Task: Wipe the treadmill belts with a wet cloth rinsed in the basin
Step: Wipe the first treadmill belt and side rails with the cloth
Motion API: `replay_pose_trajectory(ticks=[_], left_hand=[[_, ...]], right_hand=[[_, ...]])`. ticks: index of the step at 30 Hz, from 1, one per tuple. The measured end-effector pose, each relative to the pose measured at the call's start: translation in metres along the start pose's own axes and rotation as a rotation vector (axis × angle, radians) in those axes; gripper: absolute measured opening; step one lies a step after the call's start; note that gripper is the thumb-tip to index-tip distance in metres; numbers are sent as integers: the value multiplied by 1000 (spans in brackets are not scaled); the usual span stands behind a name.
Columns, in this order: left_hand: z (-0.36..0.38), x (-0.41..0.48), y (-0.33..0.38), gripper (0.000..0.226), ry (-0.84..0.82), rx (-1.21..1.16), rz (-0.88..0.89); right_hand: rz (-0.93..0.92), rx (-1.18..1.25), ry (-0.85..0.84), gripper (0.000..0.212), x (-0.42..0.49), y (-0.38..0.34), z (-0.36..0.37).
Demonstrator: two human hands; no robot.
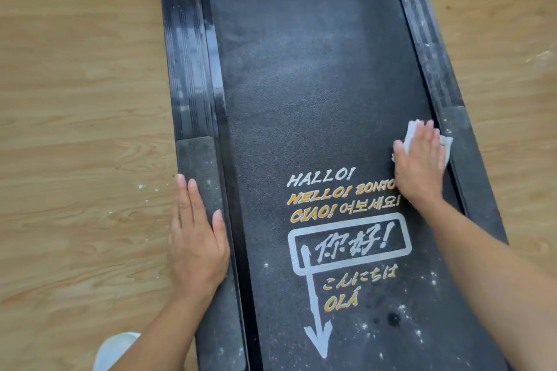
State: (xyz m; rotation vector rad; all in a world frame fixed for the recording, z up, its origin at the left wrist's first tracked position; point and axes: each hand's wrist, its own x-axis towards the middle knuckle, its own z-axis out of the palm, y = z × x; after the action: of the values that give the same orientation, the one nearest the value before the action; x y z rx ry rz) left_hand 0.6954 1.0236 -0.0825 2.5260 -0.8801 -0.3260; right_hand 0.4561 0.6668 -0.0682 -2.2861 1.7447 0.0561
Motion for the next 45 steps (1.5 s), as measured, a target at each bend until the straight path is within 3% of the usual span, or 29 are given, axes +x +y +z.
replay_pose_trajectory(ticks=[4,7,12,14,20,30,32,35,38,41,43,45], left_hand=[[0,0,0,69,32,-15,-11],[-1,2,0,69,34,11,-23],[-7,2,5,70,-3,14,-50],[-9,2,8,70,-18,25,-58],[-9,1,8,70,-29,72,-51],[-4,-2,1,70,-9,49,10],[-12,-3,1,71,-78,34,-13],[-32,7,5,77,-330,-25,-33],[-56,27,-2,109,-647,-70,-11],[-74,38,1,162,-910,193,32],[-78,36,10,170,-960,366,57],[-79,35,16,164,-957,426,66]], right_hand=[[124,54,34,88,-1,-24,5],[66,87,-5,87,-8,-52,6],[-606,1,-189,75,-67,-172,41],[-739,-44,-178,72,-75,-222,56],[-669,-135,-78,70,-61,-249,70],[-637,-110,-209,80,-105,-233,68],[-671,-89,-246,78,-155,-211,69],[-681,-100,-289,74,-273,-152,76],[-768,-152,-277,72,-369,-92,83],[-796,-178,-226,70,-372,-76,90],[-798,-178,-221,71,-363,-81,92],[-796,-159,-220,72,-356,-87,94]])
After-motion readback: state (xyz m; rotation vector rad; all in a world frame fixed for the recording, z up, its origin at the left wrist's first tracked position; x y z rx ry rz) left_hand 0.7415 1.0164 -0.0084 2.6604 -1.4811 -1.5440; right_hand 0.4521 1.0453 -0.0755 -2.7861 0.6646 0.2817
